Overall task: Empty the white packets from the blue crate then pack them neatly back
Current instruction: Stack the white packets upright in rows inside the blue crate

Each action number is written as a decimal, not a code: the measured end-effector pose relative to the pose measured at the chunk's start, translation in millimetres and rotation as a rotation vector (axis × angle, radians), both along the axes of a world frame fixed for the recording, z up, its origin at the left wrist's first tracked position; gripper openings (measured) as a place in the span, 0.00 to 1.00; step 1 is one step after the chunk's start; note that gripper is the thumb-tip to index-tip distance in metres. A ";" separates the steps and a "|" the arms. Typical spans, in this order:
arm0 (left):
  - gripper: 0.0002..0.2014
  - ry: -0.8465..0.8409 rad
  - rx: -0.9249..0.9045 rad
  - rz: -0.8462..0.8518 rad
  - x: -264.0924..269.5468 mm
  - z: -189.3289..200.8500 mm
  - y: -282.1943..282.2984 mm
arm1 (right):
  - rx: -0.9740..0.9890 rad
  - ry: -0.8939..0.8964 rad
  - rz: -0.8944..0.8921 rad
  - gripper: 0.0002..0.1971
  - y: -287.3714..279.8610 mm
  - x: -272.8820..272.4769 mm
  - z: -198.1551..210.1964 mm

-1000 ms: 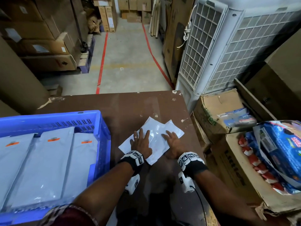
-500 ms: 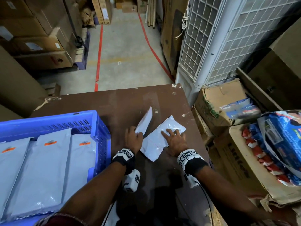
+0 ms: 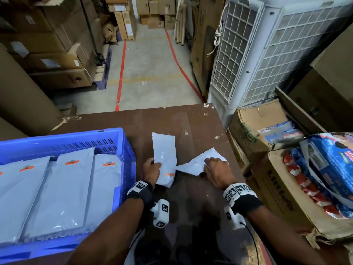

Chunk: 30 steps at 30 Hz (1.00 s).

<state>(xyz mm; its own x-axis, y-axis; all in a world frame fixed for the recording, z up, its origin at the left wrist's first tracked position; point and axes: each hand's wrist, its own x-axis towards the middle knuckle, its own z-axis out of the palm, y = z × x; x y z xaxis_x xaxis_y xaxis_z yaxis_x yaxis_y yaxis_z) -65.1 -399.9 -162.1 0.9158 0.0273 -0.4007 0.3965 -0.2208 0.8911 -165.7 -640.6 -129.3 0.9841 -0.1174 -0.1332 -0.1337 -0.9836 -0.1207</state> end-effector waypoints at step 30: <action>0.45 -0.262 0.992 -0.854 -76.4 9.0 -36.4 | 0.407 0.096 -0.453 0.23 12.0 -76.2 -26.9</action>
